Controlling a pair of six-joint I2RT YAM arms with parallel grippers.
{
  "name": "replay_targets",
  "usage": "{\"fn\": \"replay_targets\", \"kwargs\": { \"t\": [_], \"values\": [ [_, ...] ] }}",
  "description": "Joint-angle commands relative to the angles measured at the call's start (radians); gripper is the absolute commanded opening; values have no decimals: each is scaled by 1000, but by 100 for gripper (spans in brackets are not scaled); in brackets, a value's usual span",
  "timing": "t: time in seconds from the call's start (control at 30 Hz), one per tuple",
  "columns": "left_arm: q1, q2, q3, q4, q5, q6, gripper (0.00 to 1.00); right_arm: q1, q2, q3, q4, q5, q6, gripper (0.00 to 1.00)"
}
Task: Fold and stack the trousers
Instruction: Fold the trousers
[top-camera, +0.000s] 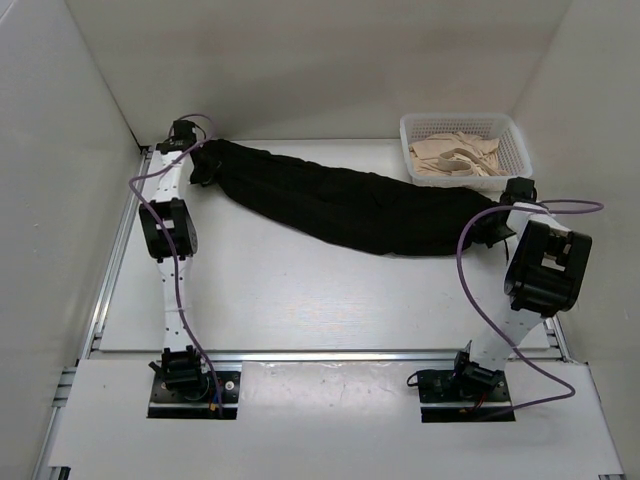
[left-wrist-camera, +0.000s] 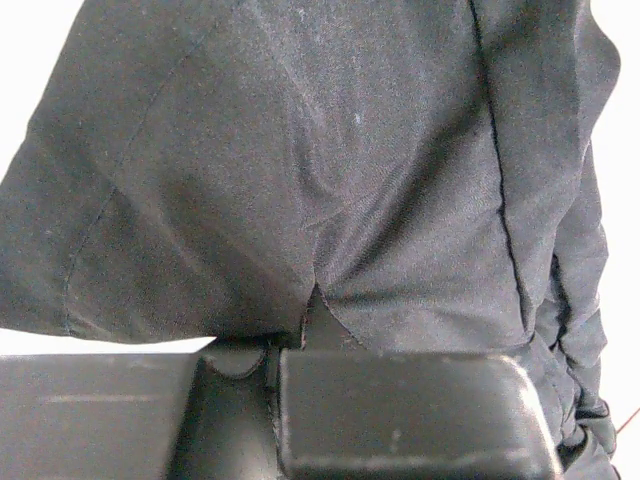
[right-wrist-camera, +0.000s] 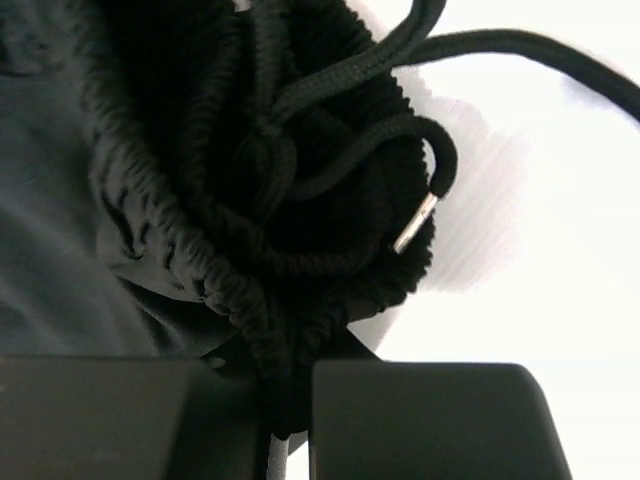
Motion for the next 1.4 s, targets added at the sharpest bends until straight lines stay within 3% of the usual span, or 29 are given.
{"fn": "replay_targets", "kwargs": {
  "t": [0.0, 0.2, 0.6, 0.67, 0.7, 0.73, 0.8, 0.87, 1.0, 1.07, 1.1, 1.13, 1.17, 1.2, 1.3, 1.37],
  "values": [
    [4, -118, -25, -8, 0, 17, 10, 7, -80, 55, -84, 55, 17, 0],
    [53, -345, -227, -8, -35, 98, 10, 7, -217, 63, -294, 91, 17, 0],
    [111, -834, -939, -40, -239, 167, 10, -41, -639, -286, -446, 160, -6, 0],
    [120, -891, -1008, -49, -262, 167, 10, -41, -708, -328, -475, 173, -28, 9],
    [129, -934, -1055, -63, -272, 180, 21, -41, -771, -363, -476, 158, -47, 38],
    [130, -952, -1072, -79, -282, 180, 41, -41, -801, -374, -488, 147, -64, 64],
    [139, -992, -1073, -135, -317, 192, 100, -41, -871, -383, -508, 157, -105, 95],
    [148, -1017, -1037, -174, -318, 201, 100, -41, -910, -356, -543, 167, -146, 100],
    [159, -1080, -886, -209, -293, 236, 100, -41, -920, -241, -566, 166, -207, 98],
    [134, -1080, -856, -177, -260, 259, 91, -31, -884, -213, -539, 151, -223, 75],
    [111, -1061, -821, -177, -232, 275, 78, -22, -870, -213, -516, 112, -255, 47],
    [99, -999, -798, -177, -232, 275, 76, -22, -853, -204, -487, 86, -275, 32],
    [87, -957, -771, -177, -232, 275, 76, -22, -807, -204, -471, 74, -276, 23],
    [62, -910, -740, -219, -232, 286, 83, -22, -781, -204, -436, 60, -294, 16],
    [32, -732, -634, -275, -281, 286, 92, -22, -652, -179, -394, 17, -303, 19],
    [18, -652, -599, -284, -299, 276, 93, -11, -570, -164, -384, 17, -303, 31]
  ]
}}
